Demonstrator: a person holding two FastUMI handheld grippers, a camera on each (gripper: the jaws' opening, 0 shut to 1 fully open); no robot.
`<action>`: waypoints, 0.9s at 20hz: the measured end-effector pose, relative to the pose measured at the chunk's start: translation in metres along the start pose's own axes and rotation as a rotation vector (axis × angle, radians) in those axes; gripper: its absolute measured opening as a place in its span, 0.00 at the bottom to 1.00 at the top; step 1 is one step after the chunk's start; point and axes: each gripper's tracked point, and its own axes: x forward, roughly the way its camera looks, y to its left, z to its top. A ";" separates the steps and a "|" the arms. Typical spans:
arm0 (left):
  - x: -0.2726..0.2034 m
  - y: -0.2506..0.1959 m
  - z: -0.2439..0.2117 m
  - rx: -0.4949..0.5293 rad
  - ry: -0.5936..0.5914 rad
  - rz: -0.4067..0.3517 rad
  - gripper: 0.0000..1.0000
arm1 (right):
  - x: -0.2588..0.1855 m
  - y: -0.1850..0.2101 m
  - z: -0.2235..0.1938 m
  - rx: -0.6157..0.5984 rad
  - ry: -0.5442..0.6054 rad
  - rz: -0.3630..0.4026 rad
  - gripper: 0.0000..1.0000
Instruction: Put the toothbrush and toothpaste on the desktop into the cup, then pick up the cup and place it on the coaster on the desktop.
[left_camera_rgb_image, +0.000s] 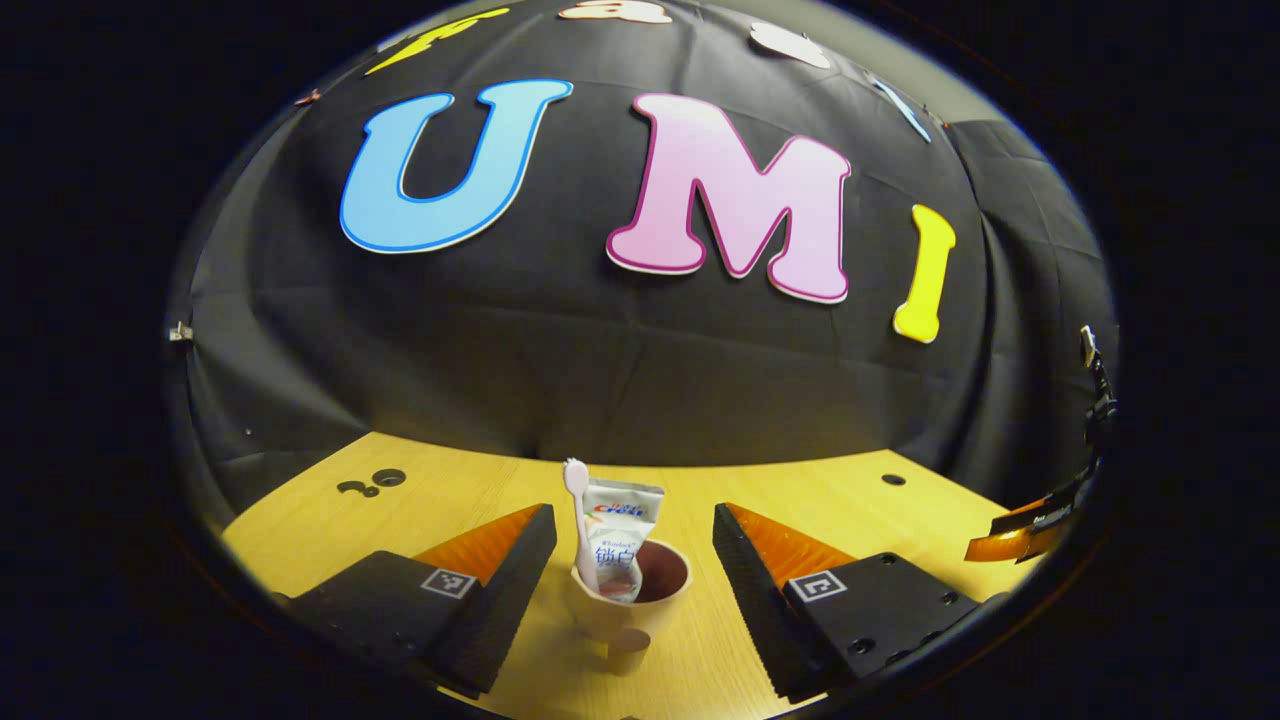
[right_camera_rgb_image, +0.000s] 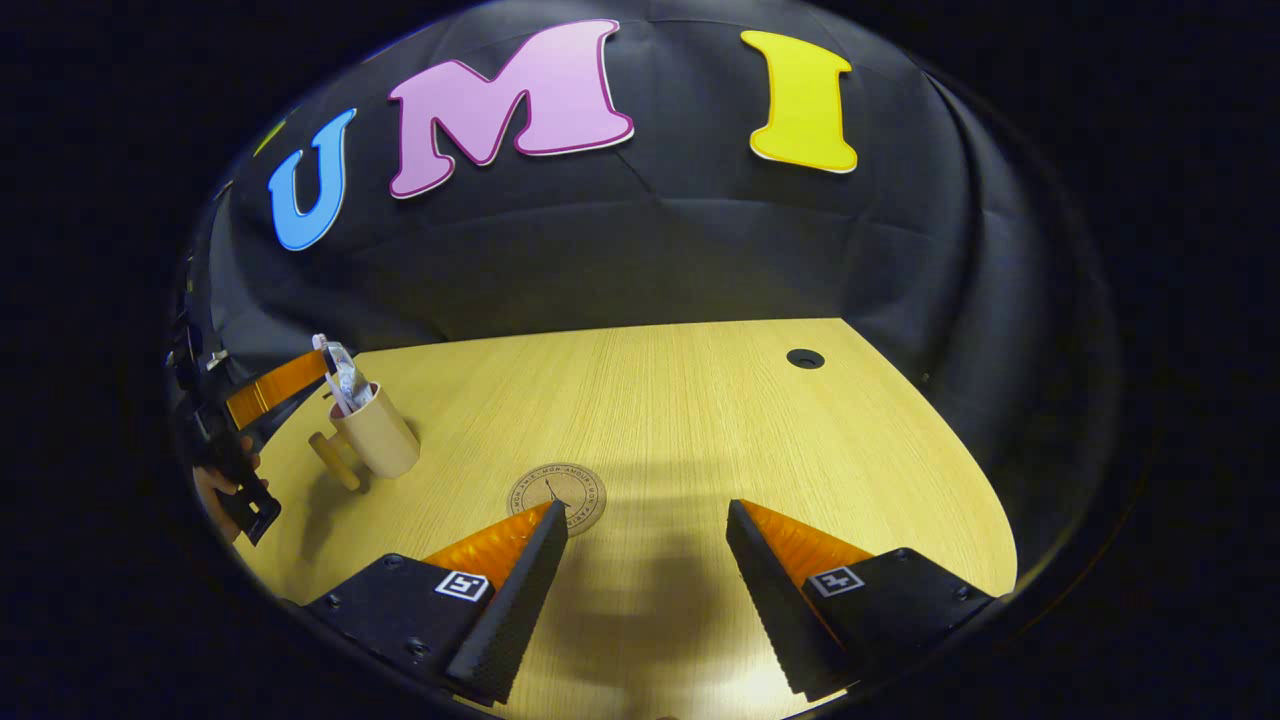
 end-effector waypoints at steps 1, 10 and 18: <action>-0.002 -0.003 0.001 -0.002 0.030 -0.006 0.97 | -0.001 0.000 0.002 0.009 -0.006 0.001 0.98; -0.016 -0.025 -0.038 -0.070 0.446 -0.029 0.97 | -0.015 -0.022 0.001 0.091 -0.006 -0.035 0.98; -0.013 -0.019 -0.083 0.032 0.716 0.019 0.98 | -0.027 -0.056 -0.028 0.155 0.041 -0.099 0.98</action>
